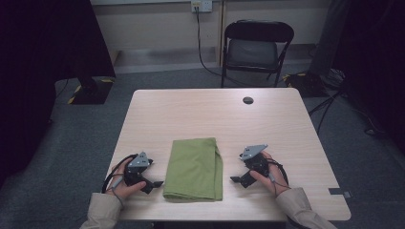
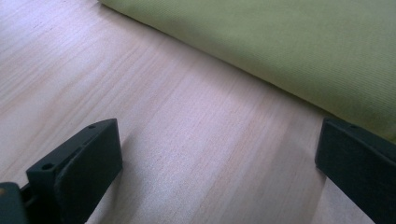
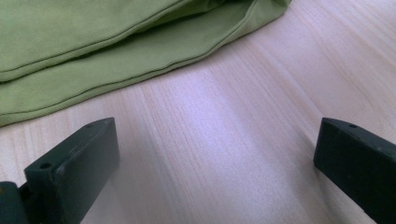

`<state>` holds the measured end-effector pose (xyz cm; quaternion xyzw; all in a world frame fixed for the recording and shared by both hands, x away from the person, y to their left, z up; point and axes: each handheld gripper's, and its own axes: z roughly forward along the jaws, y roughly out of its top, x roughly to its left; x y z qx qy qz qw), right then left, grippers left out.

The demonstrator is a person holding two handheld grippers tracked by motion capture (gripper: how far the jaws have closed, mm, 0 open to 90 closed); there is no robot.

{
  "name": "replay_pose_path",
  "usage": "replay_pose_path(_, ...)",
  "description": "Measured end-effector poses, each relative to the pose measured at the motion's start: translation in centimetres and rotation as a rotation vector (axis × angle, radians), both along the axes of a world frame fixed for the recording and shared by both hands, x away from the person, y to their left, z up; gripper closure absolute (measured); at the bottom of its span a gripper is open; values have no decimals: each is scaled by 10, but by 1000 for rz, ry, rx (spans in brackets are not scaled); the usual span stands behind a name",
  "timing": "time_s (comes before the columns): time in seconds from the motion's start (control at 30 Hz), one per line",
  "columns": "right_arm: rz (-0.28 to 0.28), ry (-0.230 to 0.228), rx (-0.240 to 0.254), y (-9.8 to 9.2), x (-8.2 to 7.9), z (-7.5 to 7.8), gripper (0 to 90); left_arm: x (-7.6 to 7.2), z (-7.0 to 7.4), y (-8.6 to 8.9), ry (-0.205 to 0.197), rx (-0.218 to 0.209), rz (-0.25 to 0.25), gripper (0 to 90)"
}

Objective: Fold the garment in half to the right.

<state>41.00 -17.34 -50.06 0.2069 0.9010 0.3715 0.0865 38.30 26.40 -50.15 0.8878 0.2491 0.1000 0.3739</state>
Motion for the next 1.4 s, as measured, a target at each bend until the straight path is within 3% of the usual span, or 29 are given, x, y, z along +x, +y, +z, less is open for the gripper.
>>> replay_pose_path(0.37,-21,-1,0,-1,-1,0,0,-2,0,0,0,1,22,0)
replay_pose_path(1.4,-93,1,0,-20,-11,0,0,-2,0,0,0,1,23,0)
